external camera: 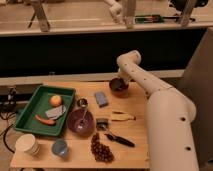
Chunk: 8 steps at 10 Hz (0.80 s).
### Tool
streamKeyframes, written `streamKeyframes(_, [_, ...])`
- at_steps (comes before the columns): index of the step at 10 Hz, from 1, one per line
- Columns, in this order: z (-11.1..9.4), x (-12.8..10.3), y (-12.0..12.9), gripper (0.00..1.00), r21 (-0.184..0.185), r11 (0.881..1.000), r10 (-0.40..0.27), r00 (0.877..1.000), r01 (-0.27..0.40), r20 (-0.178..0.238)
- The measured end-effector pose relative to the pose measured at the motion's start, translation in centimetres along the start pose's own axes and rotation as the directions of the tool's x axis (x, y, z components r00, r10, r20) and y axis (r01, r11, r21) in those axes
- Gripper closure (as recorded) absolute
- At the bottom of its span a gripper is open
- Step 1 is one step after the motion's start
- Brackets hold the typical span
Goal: Wipe red bowl with eraser
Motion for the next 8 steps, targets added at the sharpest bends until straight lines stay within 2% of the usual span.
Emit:
streamKeyframes(4, [-2.6, -0.8, 2.6, 1.00, 0.002, 1.000, -0.001, 1.000, 0.001, -0.006])
streamKeyframes(6, [-3.3, 0.5, 3.7, 1.00, -0.006, 1.000, 0.021, 0.999, -0.021, -0.037])
streamKeyframes(8, [-3.4, 1.3, 3.6, 1.00, -0.018, 0.999, 0.026, 0.997, -0.027, -0.071])
